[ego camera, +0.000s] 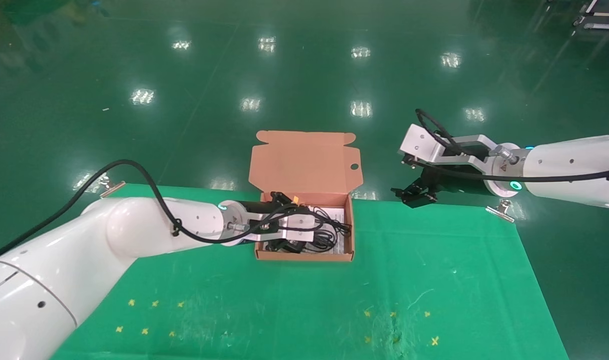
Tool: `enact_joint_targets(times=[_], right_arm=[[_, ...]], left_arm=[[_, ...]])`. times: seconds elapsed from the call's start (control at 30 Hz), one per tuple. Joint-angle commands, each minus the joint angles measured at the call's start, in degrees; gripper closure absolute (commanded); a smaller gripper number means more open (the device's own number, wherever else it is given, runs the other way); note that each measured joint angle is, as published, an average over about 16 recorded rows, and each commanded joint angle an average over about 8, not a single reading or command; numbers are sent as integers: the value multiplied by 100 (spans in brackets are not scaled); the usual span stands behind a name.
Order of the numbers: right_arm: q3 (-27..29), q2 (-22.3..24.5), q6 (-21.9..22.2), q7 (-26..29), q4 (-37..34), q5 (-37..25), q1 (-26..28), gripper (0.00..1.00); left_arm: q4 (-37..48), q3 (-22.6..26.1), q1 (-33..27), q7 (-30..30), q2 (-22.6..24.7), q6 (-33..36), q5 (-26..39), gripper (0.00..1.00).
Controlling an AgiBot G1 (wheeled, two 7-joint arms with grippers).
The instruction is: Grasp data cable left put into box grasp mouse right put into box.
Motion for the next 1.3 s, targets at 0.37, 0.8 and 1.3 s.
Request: enact_joint_targets(times=[0.37, 0.8, 1.3], right_arm=[[54, 66, 135, -159, 57, -279, 414, 0], [332, 238, -388, -393, 311, -15, 272, 0], [1429, 691, -1398, -733, 779, 1643, -784, 0]], left_arm=[[-136, -237, -471, -342, -288, -264, -87, 0], [-411, -721, -294, -651, -773, 218, -771, 0], [-1321, -1748, 522, -930, -1770, 1531, -2311, 0]])
